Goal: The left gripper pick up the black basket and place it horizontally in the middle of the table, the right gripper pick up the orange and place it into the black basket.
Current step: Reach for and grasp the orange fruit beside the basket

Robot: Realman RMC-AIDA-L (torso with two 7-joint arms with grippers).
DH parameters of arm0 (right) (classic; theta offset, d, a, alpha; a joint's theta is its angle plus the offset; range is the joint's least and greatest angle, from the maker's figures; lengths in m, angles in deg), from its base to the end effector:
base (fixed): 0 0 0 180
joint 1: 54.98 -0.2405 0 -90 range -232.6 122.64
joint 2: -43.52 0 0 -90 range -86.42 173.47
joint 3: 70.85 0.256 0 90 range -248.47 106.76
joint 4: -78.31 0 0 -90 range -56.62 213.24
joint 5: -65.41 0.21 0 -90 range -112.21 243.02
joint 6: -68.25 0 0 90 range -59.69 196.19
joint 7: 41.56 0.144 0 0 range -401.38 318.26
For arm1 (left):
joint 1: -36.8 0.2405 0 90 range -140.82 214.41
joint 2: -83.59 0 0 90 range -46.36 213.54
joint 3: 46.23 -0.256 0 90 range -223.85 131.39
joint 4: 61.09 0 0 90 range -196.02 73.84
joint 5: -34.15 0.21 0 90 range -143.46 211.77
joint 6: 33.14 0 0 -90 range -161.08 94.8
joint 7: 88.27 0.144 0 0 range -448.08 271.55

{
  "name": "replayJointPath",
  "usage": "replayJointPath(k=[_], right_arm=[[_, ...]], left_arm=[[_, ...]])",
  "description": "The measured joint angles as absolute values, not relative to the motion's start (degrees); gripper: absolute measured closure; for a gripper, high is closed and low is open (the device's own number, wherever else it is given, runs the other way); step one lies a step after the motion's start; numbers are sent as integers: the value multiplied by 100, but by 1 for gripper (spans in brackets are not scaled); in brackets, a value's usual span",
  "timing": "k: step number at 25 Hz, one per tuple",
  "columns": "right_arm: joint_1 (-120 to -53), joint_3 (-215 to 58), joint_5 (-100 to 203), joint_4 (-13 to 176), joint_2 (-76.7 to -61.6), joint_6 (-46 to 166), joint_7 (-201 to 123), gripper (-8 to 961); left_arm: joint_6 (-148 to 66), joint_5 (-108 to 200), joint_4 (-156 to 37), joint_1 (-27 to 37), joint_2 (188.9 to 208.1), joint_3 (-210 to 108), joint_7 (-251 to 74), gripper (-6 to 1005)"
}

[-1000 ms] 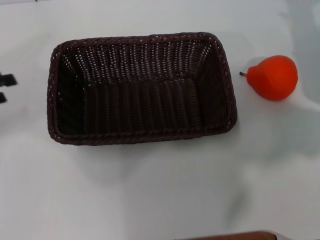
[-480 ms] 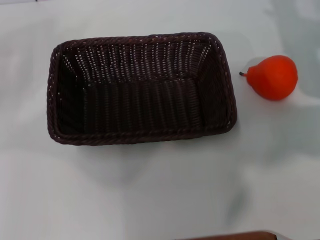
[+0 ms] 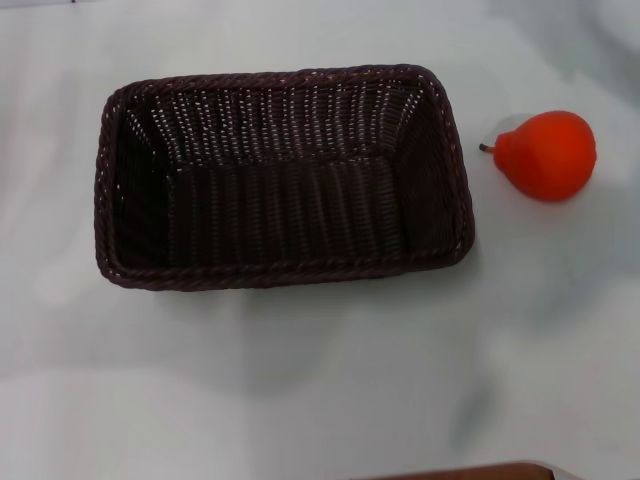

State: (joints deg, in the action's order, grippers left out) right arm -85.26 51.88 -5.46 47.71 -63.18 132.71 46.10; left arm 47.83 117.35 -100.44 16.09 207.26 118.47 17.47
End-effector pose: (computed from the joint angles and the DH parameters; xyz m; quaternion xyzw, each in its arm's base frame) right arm 0.2777 0.4096 0.0977 -0.3330 -0.8010 -0.3355 0.3675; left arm -0.3288 0.3152 0.1026 -0.6744 -0.2996 -0.4756 0.4788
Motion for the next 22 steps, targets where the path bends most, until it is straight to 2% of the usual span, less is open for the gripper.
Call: replayJointPath(k=[2,4,8,12,17,22], right_arm=[[-8524,5203,-1776,4175,-6107,13420,5608,38],[-8530,5260,-2847,3614,-5967,13683,6394,37],[-8665,5525,-4561,2776,-5863,14708,7226,42],[-8904,5662,-5704,2227,-5863,15726,7516,49],[-9185,5635,-6808,2006,-5953,16321,7727,57],[-9374,5604,-7651,2043,-6177,16392,7770,65]], left_arm=[[4795,11682,-9942,1601,20741,11839,1978,311],[4810,11607,-9770,1585,20743,11837,2147,288],[4819,11520,-9576,1564,20735,11849,2403,194],[4818,11500,-9431,1552,20737,11852,2538,179],[4782,11469,-9360,1531,20737,11855,2541,175],[4771,11353,-9272,1527,20731,11857,2543,175]])
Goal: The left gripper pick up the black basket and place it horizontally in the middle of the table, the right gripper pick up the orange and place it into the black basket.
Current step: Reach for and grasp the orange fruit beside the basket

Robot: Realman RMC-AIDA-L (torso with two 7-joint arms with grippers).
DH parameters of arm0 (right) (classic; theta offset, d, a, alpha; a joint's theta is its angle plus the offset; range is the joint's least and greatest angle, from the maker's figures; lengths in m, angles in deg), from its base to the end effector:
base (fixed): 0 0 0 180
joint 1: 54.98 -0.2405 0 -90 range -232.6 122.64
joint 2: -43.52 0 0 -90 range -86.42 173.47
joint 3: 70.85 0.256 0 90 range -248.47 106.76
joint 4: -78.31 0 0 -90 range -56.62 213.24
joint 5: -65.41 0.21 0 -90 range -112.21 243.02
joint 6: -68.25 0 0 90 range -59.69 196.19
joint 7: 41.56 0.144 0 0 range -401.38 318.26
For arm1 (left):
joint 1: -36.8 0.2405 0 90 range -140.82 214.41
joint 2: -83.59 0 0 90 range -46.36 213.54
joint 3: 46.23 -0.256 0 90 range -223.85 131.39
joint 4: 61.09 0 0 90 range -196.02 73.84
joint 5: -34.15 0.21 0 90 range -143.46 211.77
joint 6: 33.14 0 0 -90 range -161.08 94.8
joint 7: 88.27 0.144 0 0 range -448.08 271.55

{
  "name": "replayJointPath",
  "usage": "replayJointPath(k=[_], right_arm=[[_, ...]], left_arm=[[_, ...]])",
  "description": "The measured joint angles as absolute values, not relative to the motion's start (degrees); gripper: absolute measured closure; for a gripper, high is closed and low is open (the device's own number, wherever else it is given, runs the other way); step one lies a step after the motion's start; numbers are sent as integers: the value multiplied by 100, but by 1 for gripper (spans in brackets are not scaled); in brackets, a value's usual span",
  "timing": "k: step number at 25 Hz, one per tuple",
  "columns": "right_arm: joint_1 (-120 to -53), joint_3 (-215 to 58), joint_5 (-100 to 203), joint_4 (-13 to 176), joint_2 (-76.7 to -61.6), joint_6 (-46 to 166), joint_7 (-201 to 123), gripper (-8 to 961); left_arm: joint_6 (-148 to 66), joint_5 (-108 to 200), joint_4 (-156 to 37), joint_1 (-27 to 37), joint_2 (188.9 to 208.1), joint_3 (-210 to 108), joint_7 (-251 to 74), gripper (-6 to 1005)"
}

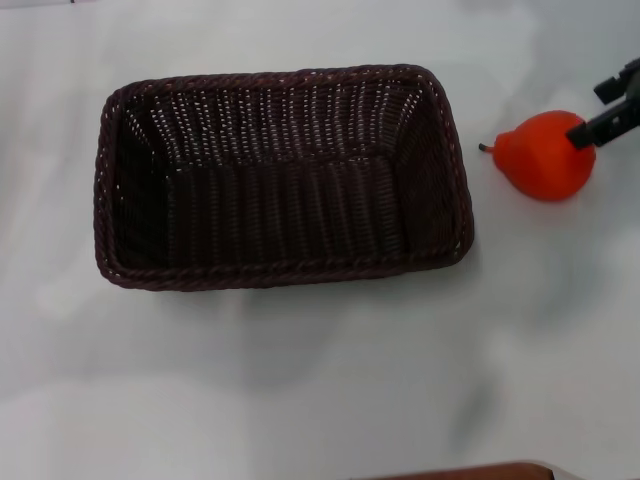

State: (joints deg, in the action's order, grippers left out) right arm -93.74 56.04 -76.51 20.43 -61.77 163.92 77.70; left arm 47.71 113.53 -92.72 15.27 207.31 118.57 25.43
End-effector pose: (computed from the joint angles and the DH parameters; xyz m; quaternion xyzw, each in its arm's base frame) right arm 0.2550 0.3813 0.1134 0.3208 0.9269 0.1557 0.1169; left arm -0.3306 0.3161 0.0814 -0.6582 -0.2966 -0.4863 0.4922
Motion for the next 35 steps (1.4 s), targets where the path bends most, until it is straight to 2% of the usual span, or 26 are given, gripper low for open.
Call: replayJointPath(k=[3,7,18,29,34,35], right_arm=[[-9472,5608,-8081,2084,-6324,16332,7774,70],[-9601,5607,-8472,2283,-6447,16141,7769,77],[-9769,5576,-8568,2644,-6523,15813,7716,536],[-9762,5526,-8581,2717,-6589,15656,7710,775],[-9735,5527,-8586,2762,-6632,15544,7638,805],[-9731,5529,-8586,2762,-6645,15529,7626,836]], left_arm=[[4775,11344,-9270,1528,20735,11857,2541,175],[4776,11342,-9261,1533,20737,11857,2524,175],[4754,11342,-9185,1528,20731,11856,2517,176],[4766,11343,-9185,1544,20734,11856,2503,175],[4784,11343,-9173,1557,20744,11856,2500,175],[4788,11343,-9169,1562,20743,11857,2498,175]])
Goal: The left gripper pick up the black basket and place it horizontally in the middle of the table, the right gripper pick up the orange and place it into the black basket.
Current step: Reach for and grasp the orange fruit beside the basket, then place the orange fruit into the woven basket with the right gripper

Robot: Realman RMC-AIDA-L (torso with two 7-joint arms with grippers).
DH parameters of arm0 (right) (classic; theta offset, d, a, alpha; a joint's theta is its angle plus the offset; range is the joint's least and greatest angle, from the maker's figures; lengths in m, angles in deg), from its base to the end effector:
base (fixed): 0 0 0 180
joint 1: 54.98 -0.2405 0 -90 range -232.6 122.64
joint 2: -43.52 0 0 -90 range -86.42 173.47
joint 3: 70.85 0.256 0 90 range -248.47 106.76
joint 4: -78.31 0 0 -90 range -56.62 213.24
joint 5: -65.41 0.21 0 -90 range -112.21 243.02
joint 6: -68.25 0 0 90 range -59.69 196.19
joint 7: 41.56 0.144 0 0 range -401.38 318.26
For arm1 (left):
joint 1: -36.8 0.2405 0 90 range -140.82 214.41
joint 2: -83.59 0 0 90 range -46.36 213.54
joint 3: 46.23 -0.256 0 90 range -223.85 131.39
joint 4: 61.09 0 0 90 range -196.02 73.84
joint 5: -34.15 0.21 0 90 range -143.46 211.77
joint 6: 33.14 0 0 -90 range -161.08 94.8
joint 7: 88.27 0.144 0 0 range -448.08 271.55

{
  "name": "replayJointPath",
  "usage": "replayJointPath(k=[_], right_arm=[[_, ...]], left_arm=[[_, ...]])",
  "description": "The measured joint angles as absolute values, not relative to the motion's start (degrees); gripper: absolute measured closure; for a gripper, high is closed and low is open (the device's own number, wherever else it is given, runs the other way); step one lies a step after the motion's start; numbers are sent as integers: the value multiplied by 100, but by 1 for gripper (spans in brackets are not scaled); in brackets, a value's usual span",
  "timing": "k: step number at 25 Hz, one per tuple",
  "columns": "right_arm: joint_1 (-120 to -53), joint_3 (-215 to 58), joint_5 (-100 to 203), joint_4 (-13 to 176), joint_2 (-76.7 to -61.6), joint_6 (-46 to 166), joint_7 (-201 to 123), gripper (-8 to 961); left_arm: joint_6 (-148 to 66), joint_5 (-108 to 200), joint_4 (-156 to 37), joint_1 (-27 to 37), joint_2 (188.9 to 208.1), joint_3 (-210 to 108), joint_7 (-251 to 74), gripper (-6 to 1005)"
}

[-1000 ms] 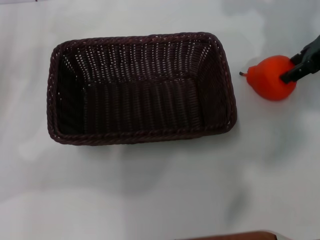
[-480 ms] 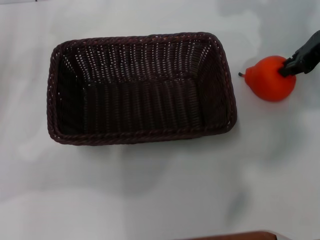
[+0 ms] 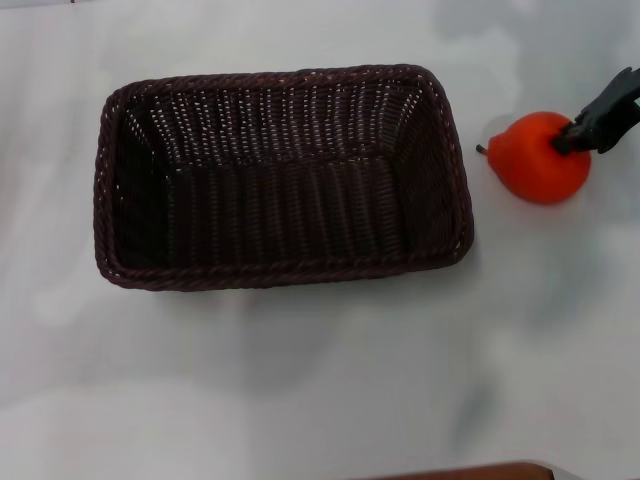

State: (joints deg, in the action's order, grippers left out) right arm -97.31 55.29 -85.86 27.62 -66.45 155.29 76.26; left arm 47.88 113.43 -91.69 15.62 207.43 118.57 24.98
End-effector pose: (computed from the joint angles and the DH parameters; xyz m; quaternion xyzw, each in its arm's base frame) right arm 0.2649 0.3930 0.0692 0.3133 0.9209 0.1613 0.1668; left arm -0.3324 0.3131 0.0767 -0.6535 -0.3079 -0.4913 0.4867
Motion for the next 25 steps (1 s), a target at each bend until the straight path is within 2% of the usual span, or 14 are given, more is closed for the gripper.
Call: replayJointPath(k=[2,25], right_arm=[[-9729,5546,-8571,2762,-6666,15511,7582,899],[-9539,6952,-6440,2483,-6651,15466,7008,903]], left_arm=[[4793,11343,-9168,1570,20744,11857,2495,175],[4798,11203,-9120,1670,20725,11856,2493,175]])
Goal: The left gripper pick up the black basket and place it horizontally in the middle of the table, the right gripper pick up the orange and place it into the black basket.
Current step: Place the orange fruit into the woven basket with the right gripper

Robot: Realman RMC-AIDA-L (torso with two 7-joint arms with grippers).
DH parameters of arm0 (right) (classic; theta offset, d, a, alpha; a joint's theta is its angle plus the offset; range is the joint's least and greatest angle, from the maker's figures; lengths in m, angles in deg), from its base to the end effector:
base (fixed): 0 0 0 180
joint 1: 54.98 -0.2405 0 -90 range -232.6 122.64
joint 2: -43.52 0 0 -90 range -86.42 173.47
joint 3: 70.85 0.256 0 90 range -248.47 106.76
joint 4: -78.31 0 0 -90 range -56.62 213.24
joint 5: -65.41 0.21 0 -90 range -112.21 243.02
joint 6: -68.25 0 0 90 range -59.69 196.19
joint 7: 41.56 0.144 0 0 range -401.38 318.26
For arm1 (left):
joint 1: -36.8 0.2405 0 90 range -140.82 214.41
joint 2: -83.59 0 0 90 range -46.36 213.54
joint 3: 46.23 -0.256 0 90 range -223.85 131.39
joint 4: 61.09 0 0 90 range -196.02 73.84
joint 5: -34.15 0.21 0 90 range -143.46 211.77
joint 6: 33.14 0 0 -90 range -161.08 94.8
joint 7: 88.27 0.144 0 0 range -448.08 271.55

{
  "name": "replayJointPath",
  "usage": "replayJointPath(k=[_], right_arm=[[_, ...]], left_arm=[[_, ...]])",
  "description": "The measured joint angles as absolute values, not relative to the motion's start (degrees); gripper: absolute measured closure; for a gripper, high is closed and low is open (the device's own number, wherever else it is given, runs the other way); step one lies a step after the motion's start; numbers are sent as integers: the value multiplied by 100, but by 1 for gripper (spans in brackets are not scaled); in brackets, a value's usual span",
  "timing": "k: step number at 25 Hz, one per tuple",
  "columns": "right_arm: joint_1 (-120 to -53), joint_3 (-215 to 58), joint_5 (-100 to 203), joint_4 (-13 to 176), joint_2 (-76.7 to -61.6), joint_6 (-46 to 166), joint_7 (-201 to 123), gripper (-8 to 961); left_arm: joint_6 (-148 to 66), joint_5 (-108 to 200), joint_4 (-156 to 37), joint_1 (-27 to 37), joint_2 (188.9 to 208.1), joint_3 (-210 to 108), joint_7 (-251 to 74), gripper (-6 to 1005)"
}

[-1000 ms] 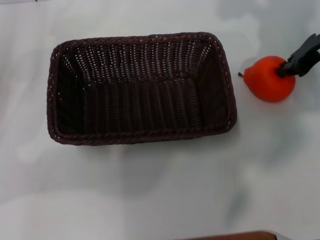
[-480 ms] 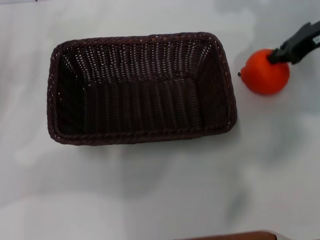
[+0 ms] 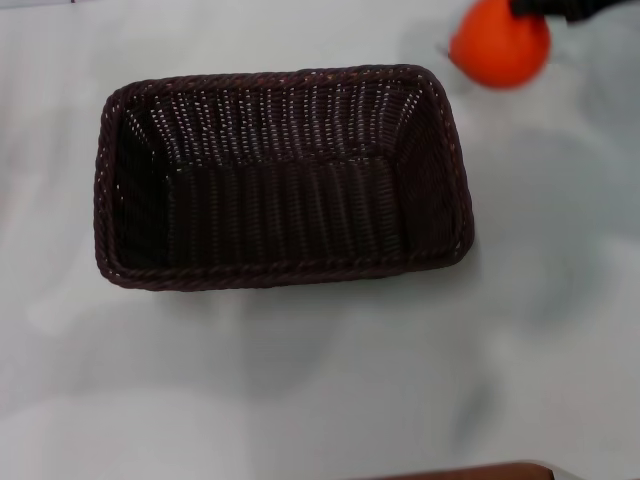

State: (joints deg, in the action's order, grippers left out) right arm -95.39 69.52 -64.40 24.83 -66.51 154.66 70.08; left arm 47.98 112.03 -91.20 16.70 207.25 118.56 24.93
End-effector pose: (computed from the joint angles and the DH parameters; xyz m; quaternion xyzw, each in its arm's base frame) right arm 0.2300 0.4091 0.1044 -0.3000 -0.9238 -0.2178 0.0957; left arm -0.3390 0.3067 0.0795 -0.6417 -0.3142 -0.4944 0.4951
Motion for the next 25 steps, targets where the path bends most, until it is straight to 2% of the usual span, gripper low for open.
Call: replayJointPath(k=[6,16,23,25], right_arm=[[-9436,6984,-4688,2472,-6695,15751,6701,903],[-9738,5558,-3611,2707,-7027,16129,6291,882],[-9817,5308,-3650,2976,-7074,16021,6255,862],[-9763,5327,-3634,3008,-7100,15962,6185,771]], left_arm=[[4798,11202,-9123,1681,20725,11857,2493,175],[4799,11193,-9124,1736,20725,11856,2493,175],[4798,11185,-9124,1770,20731,11856,2493,174],[4798,11184,-9121,1775,20733,11857,2494,174]])
